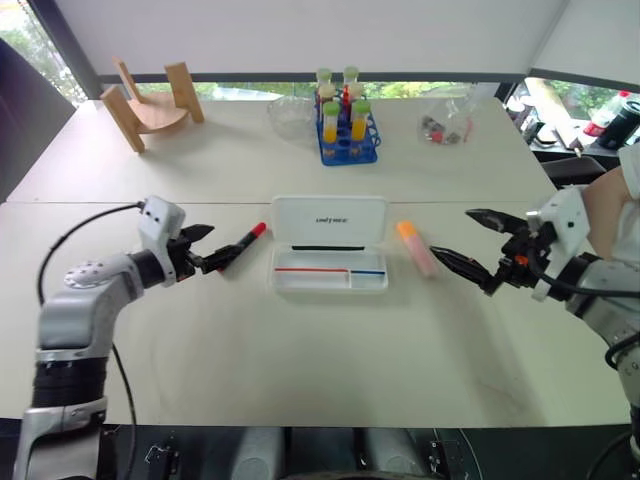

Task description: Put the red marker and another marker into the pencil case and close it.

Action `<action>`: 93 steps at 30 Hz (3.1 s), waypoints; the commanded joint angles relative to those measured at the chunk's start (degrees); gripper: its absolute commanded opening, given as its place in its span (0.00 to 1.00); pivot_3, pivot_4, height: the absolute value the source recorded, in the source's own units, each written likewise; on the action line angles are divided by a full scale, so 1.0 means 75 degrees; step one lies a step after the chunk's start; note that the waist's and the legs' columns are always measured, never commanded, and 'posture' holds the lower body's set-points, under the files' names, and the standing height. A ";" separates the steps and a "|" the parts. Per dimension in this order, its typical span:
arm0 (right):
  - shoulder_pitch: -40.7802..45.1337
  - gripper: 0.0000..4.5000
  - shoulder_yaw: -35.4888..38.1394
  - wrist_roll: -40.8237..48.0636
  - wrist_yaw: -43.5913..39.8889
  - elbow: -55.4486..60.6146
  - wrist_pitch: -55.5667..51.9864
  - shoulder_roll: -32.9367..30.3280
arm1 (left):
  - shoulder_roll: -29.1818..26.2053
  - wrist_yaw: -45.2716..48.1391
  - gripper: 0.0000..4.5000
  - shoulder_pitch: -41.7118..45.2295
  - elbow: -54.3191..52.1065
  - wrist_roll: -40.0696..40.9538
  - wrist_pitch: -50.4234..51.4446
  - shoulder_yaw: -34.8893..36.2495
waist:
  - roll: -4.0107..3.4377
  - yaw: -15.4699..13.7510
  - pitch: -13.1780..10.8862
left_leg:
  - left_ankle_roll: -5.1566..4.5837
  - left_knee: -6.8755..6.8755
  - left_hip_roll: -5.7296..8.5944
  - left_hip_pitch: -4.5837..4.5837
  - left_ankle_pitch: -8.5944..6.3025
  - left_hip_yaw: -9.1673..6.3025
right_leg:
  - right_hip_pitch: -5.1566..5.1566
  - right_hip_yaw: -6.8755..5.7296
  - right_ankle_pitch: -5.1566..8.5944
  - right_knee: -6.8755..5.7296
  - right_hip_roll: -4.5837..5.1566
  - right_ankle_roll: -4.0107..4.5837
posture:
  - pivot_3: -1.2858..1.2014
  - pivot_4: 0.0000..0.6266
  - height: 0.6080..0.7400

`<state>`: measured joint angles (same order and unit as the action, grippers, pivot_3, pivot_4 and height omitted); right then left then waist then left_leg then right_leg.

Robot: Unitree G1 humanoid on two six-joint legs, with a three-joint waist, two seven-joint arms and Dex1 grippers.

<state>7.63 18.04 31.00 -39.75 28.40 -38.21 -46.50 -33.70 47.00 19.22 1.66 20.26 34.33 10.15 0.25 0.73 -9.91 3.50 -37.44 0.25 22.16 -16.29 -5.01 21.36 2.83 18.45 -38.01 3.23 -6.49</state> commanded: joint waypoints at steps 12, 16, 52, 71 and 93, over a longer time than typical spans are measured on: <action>0.0542 1.00 -0.0294 -0.0150 0.0105 -0.0019 0.0277 0.0020 | 0.0257 0.0270 0.25 0.0382 0.2931 -0.0972 -0.2772 -0.0823 | -0.0015 0.0017 0.0009 | 0.0004 0.0014 0.0003 -0.0020 0.0009 0.0002 | -0.0011 -0.0002 0.0000 -0.0004 0.0007 -0.0001 | 0.52 0.24 1.00; 0.0513 1.00 -0.0298 -0.0189 0.0121 -0.0016 0.0309 0.0028 | -0.0114 0.1023 0.09 0.0117 0.1747 -0.0251 -0.2126 -0.0631 | -0.0014 0.0040 0.0008 | 0.0004 0.0030 0.0000 -0.0014 0.0009 0.0002 | 0.0003 0.0001 0.0002 0.0001 0.0004 0.0002 | 0.52 0.24 1.00; 0.0199 1.00 -0.0375 -0.0389 0.0736 0.0354 0.0135 0.0232 | 0.1549 0.3548 0.75 0.4941 0.6641 -0.2715 -0.7237 -0.3679 | 0.0023 0.0022 -0.0020 | -0.0006 0.0015 0.0007 0.0043 0.0018 0.0006 | 0.0047 0.0000 0.0002 -0.0004 -0.0005 0.0000 | 0.52 0.24 1.00; 0.2527 1.00 -0.2878 -0.1908 0.1703 -0.3051 -0.1152 0.1430 | -0.0956 0.2817 0.98 0.0643 -0.2294 0.2003 0.0893 -0.0615 | 0.0014 0.0246 -0.0023 | -0.0005 0.0025 -0.0010 0.0033 0.0019 -0.0006 | 0.0058 0.0019 0.0002 -0.0018 -0.0007 0.0002 | 0.52 0.24 1.00; 0.2951 0.19 -0.2910 -0.0955 -0.2246 -0.1337 -0.0619 -0.0748 | -0.2185 0.1586 1.00 -0.2666 -0.4605 0.4224 0.1811 0.2296 | -0.0012 0.0225 -0.0041 | -0.0005 0.0043 -0.0005 0.0041 0.0019 0.0005 | 0.0073 0.0019 0.0002 -0.0007 0.0018 0.0003 | 0.52 0.24 1.00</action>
<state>28.86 -3.77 20.69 -51.33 13.51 -44.55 -51.84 -49.39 57.93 -0.97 -30.91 50.85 49.62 25.75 0.16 2.42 -10.21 3.46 -37.11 0.17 22.45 -16.15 -4.97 21.89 2.97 18.47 -38.04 3.29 -6.47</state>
